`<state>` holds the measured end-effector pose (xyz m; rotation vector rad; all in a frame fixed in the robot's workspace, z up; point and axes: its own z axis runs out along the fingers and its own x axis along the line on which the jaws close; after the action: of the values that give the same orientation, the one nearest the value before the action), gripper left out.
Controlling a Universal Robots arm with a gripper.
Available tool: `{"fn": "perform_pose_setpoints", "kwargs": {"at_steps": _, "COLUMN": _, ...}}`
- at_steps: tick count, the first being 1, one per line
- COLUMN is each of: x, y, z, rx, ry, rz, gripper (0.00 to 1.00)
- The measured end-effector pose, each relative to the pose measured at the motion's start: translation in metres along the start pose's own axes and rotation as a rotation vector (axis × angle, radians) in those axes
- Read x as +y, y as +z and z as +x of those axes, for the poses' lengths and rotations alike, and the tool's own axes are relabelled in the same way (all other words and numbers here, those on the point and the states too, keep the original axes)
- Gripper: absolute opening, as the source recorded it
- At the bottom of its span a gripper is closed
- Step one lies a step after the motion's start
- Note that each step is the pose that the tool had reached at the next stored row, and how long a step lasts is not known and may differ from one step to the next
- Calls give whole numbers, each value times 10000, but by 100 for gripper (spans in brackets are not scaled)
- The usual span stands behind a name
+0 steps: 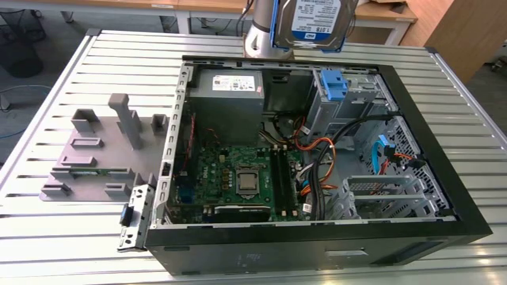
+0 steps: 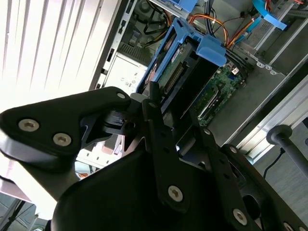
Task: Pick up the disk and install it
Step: 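Pick up the disk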
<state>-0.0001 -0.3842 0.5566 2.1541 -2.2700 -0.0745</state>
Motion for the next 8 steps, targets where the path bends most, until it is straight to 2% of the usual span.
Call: {"fn": "perform_pose_setpoints", "kwargs": {"at_steps": 8, "x": -1, "y": -1, "z": 23, "rx": 1, "ry": 0, "rz": 0, "gripper": 35}}
